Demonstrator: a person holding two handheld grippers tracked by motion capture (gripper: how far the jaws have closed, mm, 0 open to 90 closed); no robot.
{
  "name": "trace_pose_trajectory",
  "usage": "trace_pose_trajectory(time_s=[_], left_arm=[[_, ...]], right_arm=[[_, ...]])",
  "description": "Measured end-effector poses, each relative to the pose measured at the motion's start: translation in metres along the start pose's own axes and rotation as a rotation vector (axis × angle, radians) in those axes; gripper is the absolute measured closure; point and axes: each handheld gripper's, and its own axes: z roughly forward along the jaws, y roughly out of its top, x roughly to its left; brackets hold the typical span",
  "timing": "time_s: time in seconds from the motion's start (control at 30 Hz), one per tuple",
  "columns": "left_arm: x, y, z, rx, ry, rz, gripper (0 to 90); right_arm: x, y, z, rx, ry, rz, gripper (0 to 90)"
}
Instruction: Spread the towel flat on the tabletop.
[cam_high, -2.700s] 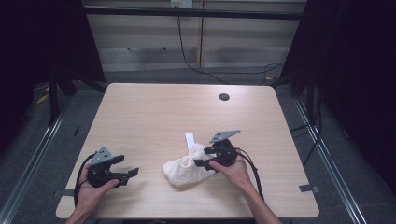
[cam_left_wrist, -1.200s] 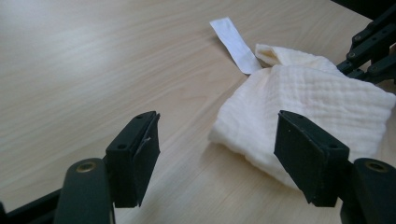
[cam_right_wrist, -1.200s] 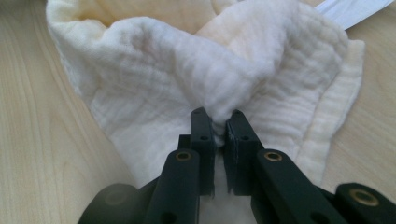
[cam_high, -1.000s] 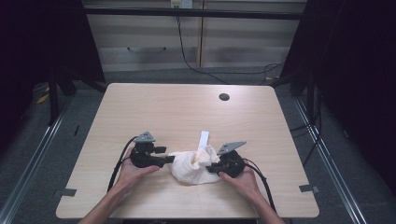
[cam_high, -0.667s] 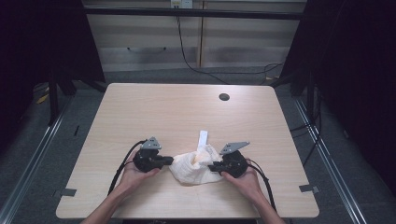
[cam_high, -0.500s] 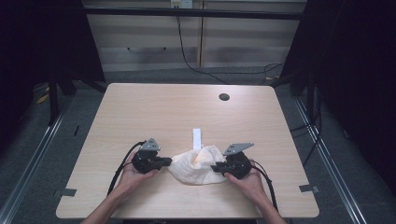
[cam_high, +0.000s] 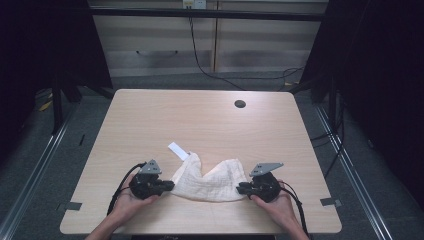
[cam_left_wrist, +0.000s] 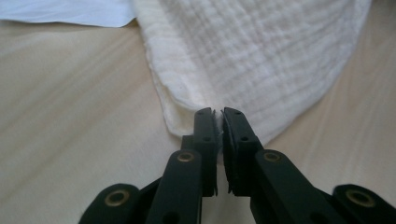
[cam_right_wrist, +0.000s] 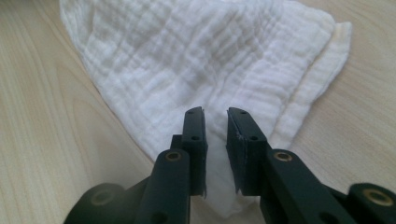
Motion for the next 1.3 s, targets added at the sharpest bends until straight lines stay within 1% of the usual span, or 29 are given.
trace_pose_trajectory(time_s=[0.03, 0.07, 0.1, 0.13, 0.17, 0.2, 0.23, 0.27, 0.3, 0.33, 0.37, 0.43, 0.47, 0.5, 0.53, 0.57, 0.63, 0.67, 0.7, 0.83, 0.93, 0.97, 1.0, 1.03, 1.07, 1.1, 1.13, 1.27, 1.3], left_arm=[[-0.001, -0.002, -0.003, -0.011, 0.002, -0.007, 80.8], [0.003, -0.003, -0.008, -0.034, -0.003, -0.023, 75.5], [0.003, -0.003, -0.008, -0.034, -0.003, -0.023, 72.1], [0.009, -0.001, -0.011, -0.066, 0.005, -0.062, 64.1], [0.013, 0.002, -0.012, -0.078, 0.002, -0.079, 61.1], [0.013, 0.002, -0.012, -0.078, 0.002, -0.079, 62.0], [0.016, 0.006, -0.013, -0.095, 0.020, -0.087, 61.9], [0.021, 0.013, -0.012, -0.115, 0.027, -0.096, 60.4], [0.024, 0.017, -0.010, -0.130, 0.029, -0.101, 59.9], [0.024, 0.017, -0.010, -0.130, 0.029, -0.101, 60.1], [0.026, 0.021, -0.008, -0.140, 0.025, -0.115, 60.1], [0.028, 0.026, -0.002, -0.134, 0.024, -0.106, 61.6], [0.029, 0.027, 0.002, -0.128, 0.017, -0.102, 62.5], [0.028, 0.027, 0.005, -0.116, 0.019, -0.096, 63.3], [0.027, 0.027, 0.009, -0.102, 0.023, -0.088, 65.0], [0.026, 0.023, 0.014, -0.083, 0.016, -0.074, 65.3], [0.025, 0.020, 0.018, -0.060, 0.017, -0.067, 65.7], [0.025, 0.020, 0.018, -0.060, 0.017, -0.067, 65.8], [0.024, 0.017, 0.019, -0.050, 0.016, -0.067, 65.8], [0.024, 0.015, 0.019, -0.064, 0.016, -0.070, 65.8], [0.023, 0.015, 0.019, -0.064, 0.018, -0.057, 65.8], [0.022, 0.014, 0.018, -0.061, 0.015, -0.057, 65.8], [0.022, 0.014, 0.018, -0.062, 0.017, -0.052, 65.8], [0.021, 0.014, 0.018, -0.063, 0.019, -0.049, 65.8], [0.021, 0.013, 0.018, -0.064, 0.018, -0.045, 65.8], [0.021, 0.013, 0.018, -0.064, 0.018, -0.045, 65.8], [0.020, 0.013, 0.018, -0.061, 0.022, -0.042, 65.9], [0.019, 0.012, 0.017, -0.060, 0.019, -0.038, 65.8], [0.019, 0.012, 0.017, -0.061, 0.015, -0.040, 65.8]], right_arm=[[0.000, 0.001, -0.001, -0.006, 0.004, 0.006, 75.9], [-0.004, 0.005, -0.002, -0.019, -0.006, 0.008, 73.4], [-0.004, 0.005, -0.002, -0.019, -0.006, 0.008, 73.4], [-0.011, 0.012, -0.003, -0.035, -0.010, 0.014, 72.5], [-0.014, 0.015, -0.003, -0.038, -0.016, 0.020, 71.6], [-0.014, 0.015, -0.003, -0.038, -0.016, 0.020, 71.6], [-0.024, 0.023, -0.001, -0.058, -0.024, 0.035, 70.3], [-0.028, 0.026, 0.000, -0.065, -0.030, 0.037, 69.8], [-0.033, 0.031, 0.002, -0.068, -0.032, 0.034, 69.6], [-0.033, 0.031, 0.002, -0.068, -0.032, 0.034, 69.6], [-0.038, 0.036, 0.004, -0.074, -0.040, 0.033, 69.7], [-0.047, 0.045, 0.007, -0.091, -0.039, 0.040, 71.4], [-0.049, 0.049, 0.010, -0.090, -0.034, 0.048, 72.0], [-0.052, 0.051, 0.014, -0.091, -0.027, 0.048, 72.5], [-0.055, 0.055, 0.023, -0.077, -0.012, 0.046, 73.1], [-0.055, 0.056, 0.028, -0.069, -0.007, 0.043, 72.4], [-0.056, 0.057, 0.036, -0.065, -0.012, 0.039, 68.5], [-0.056, 0.057, 0.036, -0.065, -0.012, 0.039, 68.5], [-0.057, 0.057, 0.039, -0.068, -0.013, 0.047, 66.4], [-0.060, 0.055, 0.047, -0.053, -0.035, 0.065, 62.1], [-0.061, 0.054, 0.049, -0.062, -0.030, 0.066, 62.5], [-0.061, 0.054, 0.050, -0.053, -0.040, 0.059, 67.6], [-0.061, 0.053, 0.050, -0.059, -0.029, 0.056, 71.1], [-0.061, 0.053, 0.050, -0.058, -0.028, 0.049, 75.6], [-0.060, 0.053, 0.050, -0.052, -0.031, 0.044, 78.9], [-0.060, 0.053, 0.050, -0.052, -0.031, 0.044, 78.9], [-0.060, 0.054, 0.049, -0.060, -0.038, 0.041, 83.4], [-0.059, 0.055, 0.046, -0.085, -0.041, 0.037, 85.2], [-0.059, 0.056, 0.042, -0.110, -0.030, 0.040, 85.7]])
